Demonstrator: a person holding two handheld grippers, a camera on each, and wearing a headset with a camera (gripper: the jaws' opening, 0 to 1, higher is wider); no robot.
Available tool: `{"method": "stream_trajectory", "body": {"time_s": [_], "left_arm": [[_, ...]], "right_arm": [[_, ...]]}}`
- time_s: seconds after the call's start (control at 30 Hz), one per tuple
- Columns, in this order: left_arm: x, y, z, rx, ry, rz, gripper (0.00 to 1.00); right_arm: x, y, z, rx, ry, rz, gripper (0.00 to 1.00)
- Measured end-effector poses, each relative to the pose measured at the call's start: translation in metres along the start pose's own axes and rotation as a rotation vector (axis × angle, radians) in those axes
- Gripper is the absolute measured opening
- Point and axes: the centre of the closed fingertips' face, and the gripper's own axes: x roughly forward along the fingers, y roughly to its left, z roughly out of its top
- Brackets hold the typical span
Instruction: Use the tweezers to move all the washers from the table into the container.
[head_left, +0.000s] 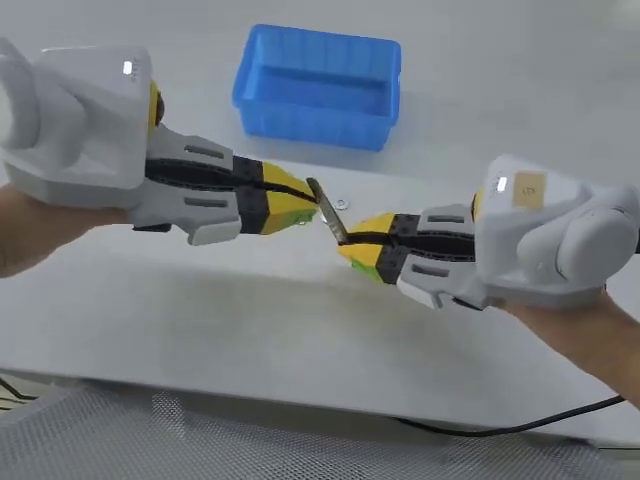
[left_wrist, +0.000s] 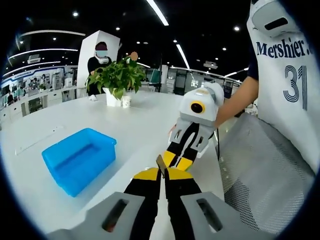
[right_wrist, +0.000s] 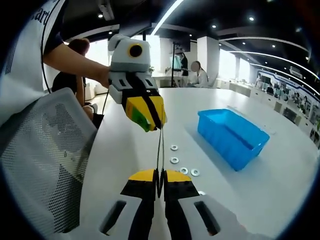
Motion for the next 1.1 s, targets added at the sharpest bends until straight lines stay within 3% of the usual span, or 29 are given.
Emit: {"method": "stream_trajectory", "body": {"time_s": [0.1, 0.27, 0.57, 0.73, 0.97, 1.1], "left_arm": [[0.003, -0.003, 0.003, -0.003, -0.011, -0.007, 0.11], [0.006, 0.005, 0.010, -0.001, -0.036, 0.042, 0.13], [0.006, -0.002, 0.009, -0.021, -0.026, 0.005, 0.08], [0.006, -0.007, 0.014, -0.031, -0.029, -0.007, 0.07], [0.008, -0.016, 0.022, 0.022, -0.006, -0.032, 0.06], [0.010, -0.021, 0.022, 0.056, 0.011, -0.049, 0.05]], "right_arm": [[0.000, 0.000, 0.001, 0.007, -0.004, 0.000, 0.05], [-0.001, 0.004, 0.002, 0.006, -0.006, 0.013, 0.05], [0.000, 0.005, 0.001, 0.012, -0.005, 0.011, 0.05], [0.002, 0.005, 0.003, 0.012, -0.013, 0.013, 0.06], [0.007, 0.012, 0.007, -0.020, -0.008, 0.037, 0.06], [0.007, 0.014, 0.007, -0.073, 0.021, 0.052, 0.06]]}}
